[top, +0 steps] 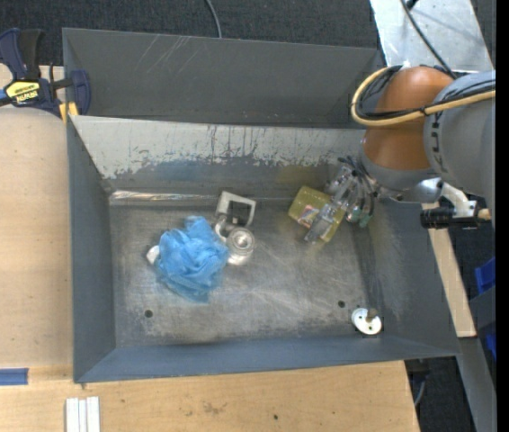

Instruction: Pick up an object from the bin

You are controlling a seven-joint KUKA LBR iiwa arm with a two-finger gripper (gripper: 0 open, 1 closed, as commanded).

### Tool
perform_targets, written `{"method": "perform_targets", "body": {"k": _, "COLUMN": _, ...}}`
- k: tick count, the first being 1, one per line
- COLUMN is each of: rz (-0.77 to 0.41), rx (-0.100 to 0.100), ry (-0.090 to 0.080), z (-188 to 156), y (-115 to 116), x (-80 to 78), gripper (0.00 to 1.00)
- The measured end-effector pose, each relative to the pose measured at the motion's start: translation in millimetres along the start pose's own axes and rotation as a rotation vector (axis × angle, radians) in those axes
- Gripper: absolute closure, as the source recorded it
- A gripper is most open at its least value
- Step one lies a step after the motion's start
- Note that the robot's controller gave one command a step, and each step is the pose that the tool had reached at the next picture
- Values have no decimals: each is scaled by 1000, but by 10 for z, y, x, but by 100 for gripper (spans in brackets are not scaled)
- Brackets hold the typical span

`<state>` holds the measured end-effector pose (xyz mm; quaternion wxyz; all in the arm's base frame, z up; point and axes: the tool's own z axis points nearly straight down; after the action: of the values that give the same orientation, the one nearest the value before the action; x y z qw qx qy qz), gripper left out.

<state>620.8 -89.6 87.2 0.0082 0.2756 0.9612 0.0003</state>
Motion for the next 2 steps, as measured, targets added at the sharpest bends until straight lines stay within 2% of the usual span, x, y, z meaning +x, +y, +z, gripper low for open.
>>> {"method": "perform_targets", "body": {"k": 2, "rz": 0, "rx": 1, "ry": 4, "z": -70, "y": -5, "x": 16, "gripper": 100}}
